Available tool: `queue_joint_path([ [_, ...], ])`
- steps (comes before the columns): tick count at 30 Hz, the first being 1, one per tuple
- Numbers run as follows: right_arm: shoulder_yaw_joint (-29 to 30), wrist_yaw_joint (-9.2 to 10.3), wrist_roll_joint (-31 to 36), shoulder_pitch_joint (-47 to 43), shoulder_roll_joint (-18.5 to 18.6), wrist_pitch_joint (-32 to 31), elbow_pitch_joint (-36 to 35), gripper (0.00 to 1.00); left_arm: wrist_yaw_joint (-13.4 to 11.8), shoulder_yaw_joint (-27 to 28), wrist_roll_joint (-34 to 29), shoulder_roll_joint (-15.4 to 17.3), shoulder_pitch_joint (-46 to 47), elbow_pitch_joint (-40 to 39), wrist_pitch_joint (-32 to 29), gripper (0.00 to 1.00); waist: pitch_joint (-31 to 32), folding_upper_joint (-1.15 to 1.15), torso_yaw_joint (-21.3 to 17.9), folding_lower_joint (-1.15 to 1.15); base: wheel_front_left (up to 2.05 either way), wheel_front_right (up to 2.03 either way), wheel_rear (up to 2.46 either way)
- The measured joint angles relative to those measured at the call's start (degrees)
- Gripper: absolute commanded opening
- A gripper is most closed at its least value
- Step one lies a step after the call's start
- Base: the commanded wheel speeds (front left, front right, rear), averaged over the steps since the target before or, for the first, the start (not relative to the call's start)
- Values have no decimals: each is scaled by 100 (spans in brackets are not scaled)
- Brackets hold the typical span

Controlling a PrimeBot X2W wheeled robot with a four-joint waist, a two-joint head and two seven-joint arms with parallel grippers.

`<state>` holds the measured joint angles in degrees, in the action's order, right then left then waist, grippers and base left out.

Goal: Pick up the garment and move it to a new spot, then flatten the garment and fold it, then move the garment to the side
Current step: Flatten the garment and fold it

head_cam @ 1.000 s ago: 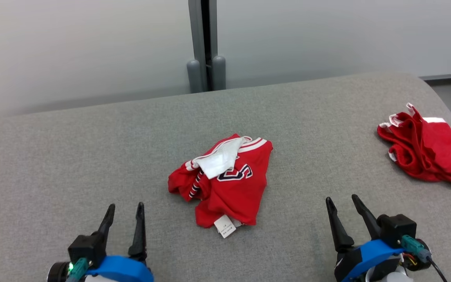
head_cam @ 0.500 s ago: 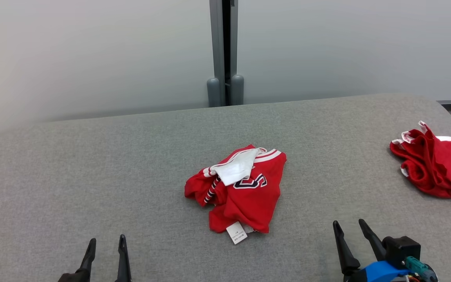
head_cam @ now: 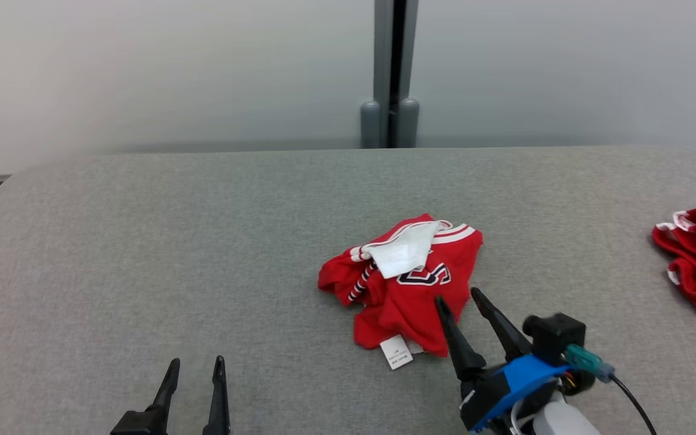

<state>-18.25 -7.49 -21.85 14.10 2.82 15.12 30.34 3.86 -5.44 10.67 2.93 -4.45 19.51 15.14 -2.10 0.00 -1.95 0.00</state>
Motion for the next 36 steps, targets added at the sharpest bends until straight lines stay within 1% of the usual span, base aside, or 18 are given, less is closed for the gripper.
queue_joint_path([
  [4,-234,0,-256,268,-1,1,242,100,-25,-30,35,0,26,42,0,100,-83,0,198,0,0,0,0],
  [6,-285,0,-513,359,-1,1,341,100,-27,-31,35,0,38,48,0,100,-122,0,290,0,0,0,0],
  [12,-459,0,-998,632,-1,1,389,100,-22,-34,35,0,112,42,0,100,-266,0,476,0,0,0,0],
  [18,-593,0,-1355,792,-1,1,337,100,-21,-81,45,0,160,40,0,100,-365,0,551,0,0,0,0],
  [25,-543,0,-1766,850,-1,0,374,100,-26,-143,86,0,233,42,0,100,-411,0,557,0,0,0,0],
  [26,-525,0,-1819,889,-1,1,405,81,-26,-151,87,0,240,48,0,100,-415,0,556,0,0,0,0],
  [27,-497,0,-1870,926,-1,1,433,34,-26,-160,87,-1,246,58,0,100,-419,0,555,0,0,0,0],
  [28,-466,0,-1919,957,-1,1,453,0,-22,-166,87,0,251,67,0,100,-425,0,556,0,0,0,0],
  [36,-360,0,-1970,1339,0,0,226,0,-1,-233,135,0,317,145,0,100,-398,0,616,0,0,0,0],
])
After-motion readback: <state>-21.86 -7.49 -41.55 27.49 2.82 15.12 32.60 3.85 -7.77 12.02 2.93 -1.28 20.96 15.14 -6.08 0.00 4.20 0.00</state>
